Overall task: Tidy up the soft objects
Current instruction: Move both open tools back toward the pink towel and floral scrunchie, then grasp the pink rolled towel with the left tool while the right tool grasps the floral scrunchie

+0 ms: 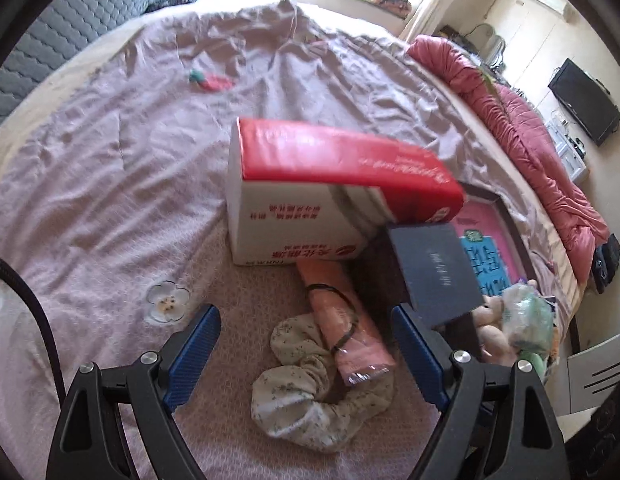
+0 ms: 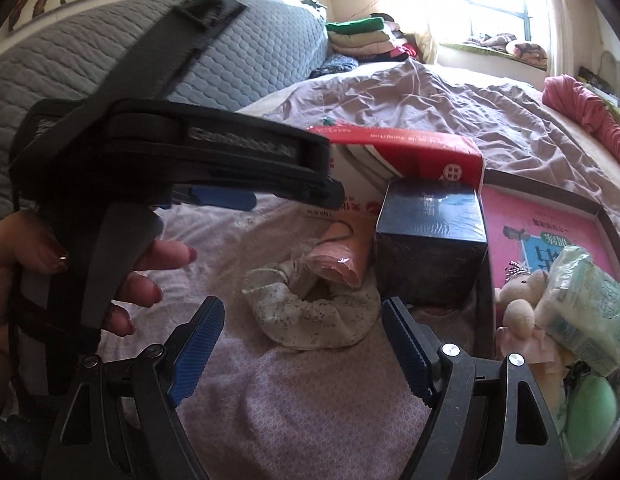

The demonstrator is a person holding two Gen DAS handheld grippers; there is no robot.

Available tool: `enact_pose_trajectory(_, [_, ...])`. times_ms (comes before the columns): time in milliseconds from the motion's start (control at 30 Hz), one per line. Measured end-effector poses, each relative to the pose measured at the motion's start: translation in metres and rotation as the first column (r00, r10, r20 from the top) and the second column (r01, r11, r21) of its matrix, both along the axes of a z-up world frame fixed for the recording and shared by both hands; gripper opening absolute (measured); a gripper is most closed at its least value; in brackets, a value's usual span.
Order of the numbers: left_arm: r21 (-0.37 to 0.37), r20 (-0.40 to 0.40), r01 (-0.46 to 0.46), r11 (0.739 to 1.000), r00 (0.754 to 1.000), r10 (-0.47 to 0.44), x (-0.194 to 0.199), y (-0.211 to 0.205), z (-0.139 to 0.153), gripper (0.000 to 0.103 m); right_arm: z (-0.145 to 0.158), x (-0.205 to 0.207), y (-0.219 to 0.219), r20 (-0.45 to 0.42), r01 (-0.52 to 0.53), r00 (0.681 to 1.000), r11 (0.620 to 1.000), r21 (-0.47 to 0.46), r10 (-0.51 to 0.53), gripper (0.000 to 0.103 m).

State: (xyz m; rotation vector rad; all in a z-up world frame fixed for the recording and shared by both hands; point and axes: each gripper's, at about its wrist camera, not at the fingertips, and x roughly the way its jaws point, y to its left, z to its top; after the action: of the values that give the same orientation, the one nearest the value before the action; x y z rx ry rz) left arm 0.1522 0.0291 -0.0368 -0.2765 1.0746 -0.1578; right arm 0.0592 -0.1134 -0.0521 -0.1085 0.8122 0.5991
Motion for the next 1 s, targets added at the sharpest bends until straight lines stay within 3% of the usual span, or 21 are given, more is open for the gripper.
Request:
enact_pose_trajectory(267, [0.023, -0.052, 0.041, 0.999, 0.998, -0.040, 0.020, -0.006, -0.022, 0.085, -0.016, 0.012, 0.009, -0.019, 0.023, 1.000, 1.000, -0.017, -0.024, 0.082])
enact_pose_trajectory(600, [-0.019, -0.082, 0.062, 0.998, 0.995, -0.064, 0.033, -0.005, -0.036, 0.079, -0.040, 0.029, 0.019, -0.050, 0.070, 0.996, 0.997, -0.037, -0.072, 0.082])
enact_pose_trajectory(767, [-0.061, -0.079, 0.065, 0.996, 0.994, -0.070, 0.037, -0.003, -0.040, 0.068, -0.049, 0.039, 0.025, -0.050, 0.072, 0.996, 0.997, -0.043, -0.074, 0.082])
enact_pose_trajectory(900, [-0.088, -0.078, 0.078, 0.993, 0.993, -0.084, 0.041, -0.002, -0.042, 0.050, -0.053, 0.037, 0.028, -0.048, 0.090, 0.995, 0.995, -0.045, -0.092, 0.082])
enact_pose_trajectory(1000, [-0.111, -0.078, 0.097, 0.989, 0.991, -0.106, 0.042, -0.005, -0.044, 0.030, -0.055, 0.040, 0.030, -0.048, 0.084, 0.995, 0.996, -0.041, -0.086, 0.082])
